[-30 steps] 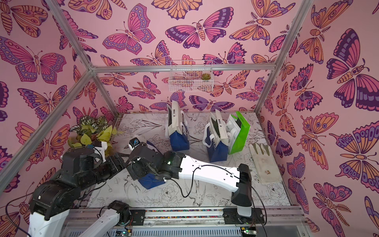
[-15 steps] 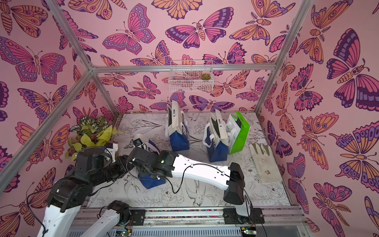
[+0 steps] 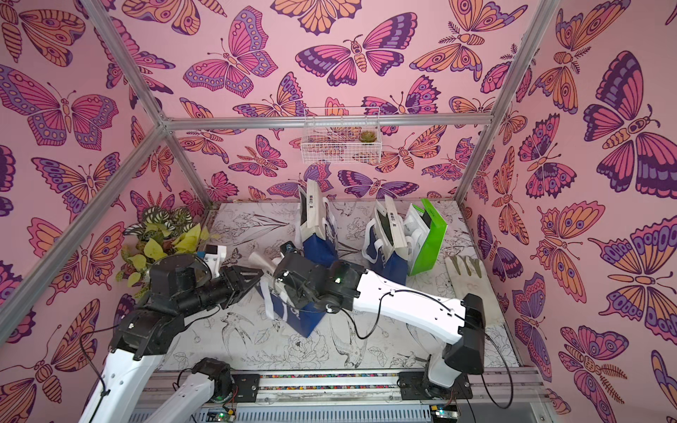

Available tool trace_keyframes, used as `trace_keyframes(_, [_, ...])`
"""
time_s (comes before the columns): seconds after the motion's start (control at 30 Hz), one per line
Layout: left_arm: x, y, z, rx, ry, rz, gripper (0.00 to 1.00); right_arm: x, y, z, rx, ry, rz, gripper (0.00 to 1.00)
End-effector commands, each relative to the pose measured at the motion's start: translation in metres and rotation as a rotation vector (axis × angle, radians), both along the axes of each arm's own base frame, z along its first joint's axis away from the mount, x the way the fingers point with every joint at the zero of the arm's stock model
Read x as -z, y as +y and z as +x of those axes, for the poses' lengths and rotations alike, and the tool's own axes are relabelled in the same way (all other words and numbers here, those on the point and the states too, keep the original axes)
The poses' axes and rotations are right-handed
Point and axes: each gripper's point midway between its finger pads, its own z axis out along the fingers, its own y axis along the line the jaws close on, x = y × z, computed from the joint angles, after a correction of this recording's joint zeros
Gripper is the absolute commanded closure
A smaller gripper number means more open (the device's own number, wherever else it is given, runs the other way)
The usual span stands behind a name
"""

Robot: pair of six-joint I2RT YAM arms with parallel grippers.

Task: Open the takeout bag
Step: Open the takeout bag at the center of the board.

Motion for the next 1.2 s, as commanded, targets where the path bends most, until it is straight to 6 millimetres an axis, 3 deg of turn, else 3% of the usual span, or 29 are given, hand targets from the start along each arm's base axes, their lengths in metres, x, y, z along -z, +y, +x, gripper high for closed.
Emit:
trace_keyframes(0.0, [-0.009, -0.008, 0.004, 0.036, -0.048, -0.053, 0.70, 0.002, -0.017, 0.001, -0.004, -0.011, -0.061, 1.00])
trace_keyframes(0.17, [0.006, -0.007, 0.008, 0.012, -0.025, -0.065, 0.71, -0.025, -0.035, 0.002, 0.033, -0.055, -0.047, 0.98])
trace_keyframes(0.27, [0.006, -0.006, 0.007, 0.001, -0.027, -0.081, 0.72, -0.042, -0.040, 0.003, 0.047, -0.082, -0.038, 0.72])
trace_keyframes(0.33, [0.000, -0.006, 0.004, 0.010, -0.055, -0.089, 0.72, -0.053, -0.037, 0.004, 0.045, -0.103, -0.023, 0.61])
trace_keyframes(0.5, [0.007, -0.002, 0.000, 0.000, -0.032, -0.052, 0.68, -0.077, -0.015, 0.001, 0.016, -0.141, 0.056, 0.48])
trace_keyframes(0.6, [0.019, 0.002, 0.001, -0.029, 0.002, -0.046, 0.58, -0.072, 0.020, -0.002, -0.044, -0.099, 0.105, 0.44])
trace_keyframes(0.73, [0.018, 0.006, 0.000, -0.058, 0.006, -0.054, 0.54, -0.064, 0.061, -0.007, -0.120, -0.039, 0.149, 0.44])
trace_keyframes(0.83, [0.016, 0.008, -0.001, -0.060, -0.002, -0.043, 0.50, -0.054, 0.075, -0.001, -0.125, -0.034, 0.112, 0.52])
trace_keyframes(0.97, [0.018, 0.009, -0.001, -0.064, 0.007, -0.040, 0.40, -0.042, 0.080, 0.010, -0.100, 0.002, 0.094, 0.69])
trace_keyframes(1.17, [0.028, 0.015, -0.001, -0.087, 0.026, -0.006, 0.40, -0.022, 0.074, 0.020, -0.052, 0.021, 0.054, 0.73])
